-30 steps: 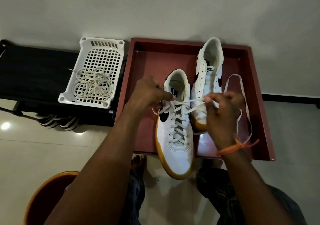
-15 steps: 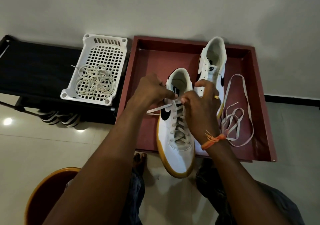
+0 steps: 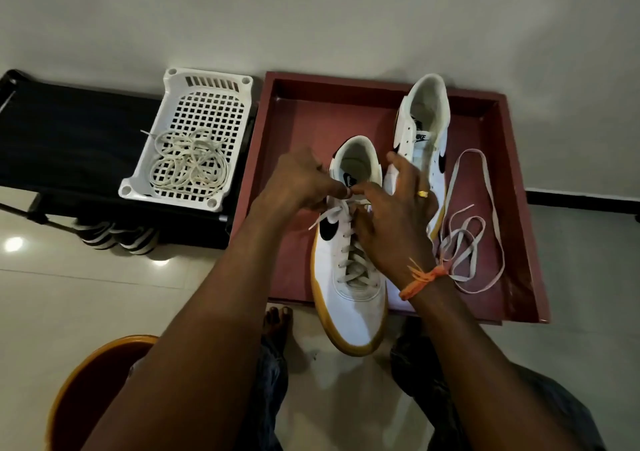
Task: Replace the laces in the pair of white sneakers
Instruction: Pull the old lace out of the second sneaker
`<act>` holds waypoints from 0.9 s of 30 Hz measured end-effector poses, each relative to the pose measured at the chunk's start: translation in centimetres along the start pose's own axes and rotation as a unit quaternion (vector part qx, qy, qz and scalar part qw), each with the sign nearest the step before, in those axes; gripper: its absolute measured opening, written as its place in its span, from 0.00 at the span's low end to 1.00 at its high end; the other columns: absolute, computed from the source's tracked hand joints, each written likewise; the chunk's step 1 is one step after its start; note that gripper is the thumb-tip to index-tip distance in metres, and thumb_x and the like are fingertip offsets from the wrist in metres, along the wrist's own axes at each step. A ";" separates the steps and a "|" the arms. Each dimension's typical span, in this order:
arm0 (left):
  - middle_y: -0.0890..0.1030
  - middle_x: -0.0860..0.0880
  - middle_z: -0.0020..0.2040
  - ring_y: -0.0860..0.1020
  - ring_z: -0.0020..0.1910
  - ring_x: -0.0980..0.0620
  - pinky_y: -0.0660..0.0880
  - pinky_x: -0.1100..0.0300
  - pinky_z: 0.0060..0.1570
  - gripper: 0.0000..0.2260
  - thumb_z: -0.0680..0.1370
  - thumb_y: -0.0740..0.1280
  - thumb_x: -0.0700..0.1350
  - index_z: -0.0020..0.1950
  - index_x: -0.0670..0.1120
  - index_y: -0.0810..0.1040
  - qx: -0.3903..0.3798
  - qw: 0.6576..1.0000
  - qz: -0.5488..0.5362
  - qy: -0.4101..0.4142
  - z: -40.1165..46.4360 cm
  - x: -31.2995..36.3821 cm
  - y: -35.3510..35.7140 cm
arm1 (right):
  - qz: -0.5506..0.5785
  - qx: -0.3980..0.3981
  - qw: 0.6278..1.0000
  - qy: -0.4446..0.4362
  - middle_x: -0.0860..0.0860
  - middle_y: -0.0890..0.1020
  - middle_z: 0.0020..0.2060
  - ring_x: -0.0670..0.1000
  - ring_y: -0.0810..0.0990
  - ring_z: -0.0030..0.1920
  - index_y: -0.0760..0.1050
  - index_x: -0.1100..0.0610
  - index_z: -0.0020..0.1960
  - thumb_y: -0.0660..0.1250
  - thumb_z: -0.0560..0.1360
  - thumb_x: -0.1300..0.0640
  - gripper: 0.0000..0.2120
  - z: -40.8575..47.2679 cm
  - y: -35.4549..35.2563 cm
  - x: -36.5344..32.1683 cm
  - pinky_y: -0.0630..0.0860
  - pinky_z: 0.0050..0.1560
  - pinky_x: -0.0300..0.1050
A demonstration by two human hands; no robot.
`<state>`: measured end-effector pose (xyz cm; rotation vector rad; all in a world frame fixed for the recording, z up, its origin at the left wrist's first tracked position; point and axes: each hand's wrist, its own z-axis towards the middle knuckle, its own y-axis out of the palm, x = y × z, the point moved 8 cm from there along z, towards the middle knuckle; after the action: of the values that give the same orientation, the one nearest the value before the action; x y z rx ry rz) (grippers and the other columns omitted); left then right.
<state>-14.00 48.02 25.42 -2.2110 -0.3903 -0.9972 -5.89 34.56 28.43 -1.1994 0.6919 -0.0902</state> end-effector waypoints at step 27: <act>0.84 0.48 0.49 0.81 0.45 0.50 0.79 0.54 0.48 0.08 0.72 0.72 0.45 0.50 0.47 0.86 -0.062 0.949 0.273 0.148 -2.0 3.1 4.1 | 0.140 0.008 0.964 0.226 0.59 0.64 0.70 0.58 0.66 0.69 0.66 0.57 0.72 0.70 0.76 0.58 0.26 -6.6 -2.1 5.3 0.67 0.63 0.44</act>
<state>-10.97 43.72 26.81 -2.0534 0.4130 -1.0311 -4.61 26.11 26.72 -1.0611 1.2536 -0.1350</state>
